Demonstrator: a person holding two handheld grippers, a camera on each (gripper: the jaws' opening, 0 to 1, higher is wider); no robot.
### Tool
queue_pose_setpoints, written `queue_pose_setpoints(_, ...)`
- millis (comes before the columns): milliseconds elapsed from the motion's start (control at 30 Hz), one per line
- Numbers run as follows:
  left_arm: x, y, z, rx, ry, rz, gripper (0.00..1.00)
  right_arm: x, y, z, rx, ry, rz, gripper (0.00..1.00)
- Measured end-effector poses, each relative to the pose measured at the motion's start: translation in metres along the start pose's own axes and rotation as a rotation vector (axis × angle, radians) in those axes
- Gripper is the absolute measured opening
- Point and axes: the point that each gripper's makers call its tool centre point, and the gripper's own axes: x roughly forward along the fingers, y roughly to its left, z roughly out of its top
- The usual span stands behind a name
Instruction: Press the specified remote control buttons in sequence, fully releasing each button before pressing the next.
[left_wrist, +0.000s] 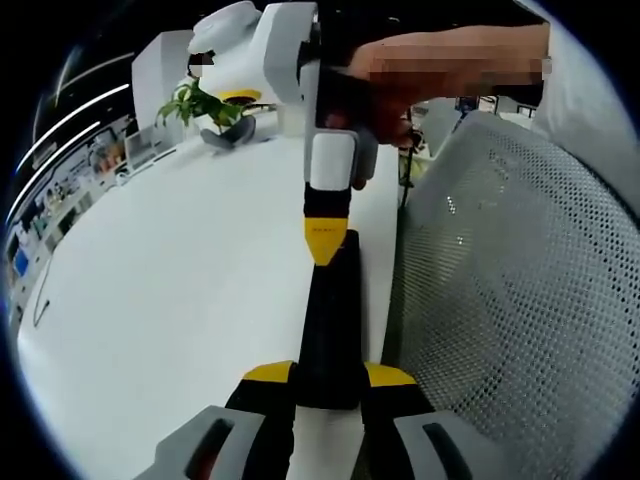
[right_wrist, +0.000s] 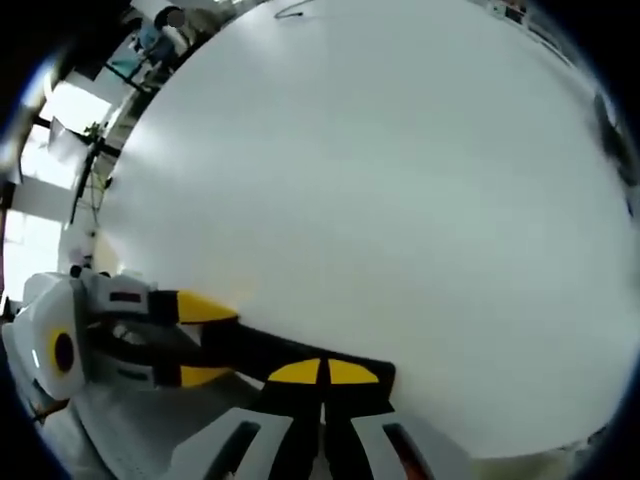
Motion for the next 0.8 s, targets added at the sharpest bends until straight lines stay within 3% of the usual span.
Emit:
queue_pose_setpoints(300,-0.0001,0.0002,-0.0003,-0.002,0.006,0.001,0.24,0.0001,-0.0012,0.0,-0.036,-0.015,-0.02,0.0)
queue_pose_setpoints(600,-0.0001,0.0001,-0.0004,-0.002,0.008,0.002,0.24,-0.0014,-0.0016,0.0007,0.003,-0.038,0.008,0.0)
queue_pose_setpoints(800,0.0,0.0,-0.0004,0.003,0.008,0.001,0.24,-0.0024,-0.0011,-0.0004,0.027,-0.018,0.038,0.0)
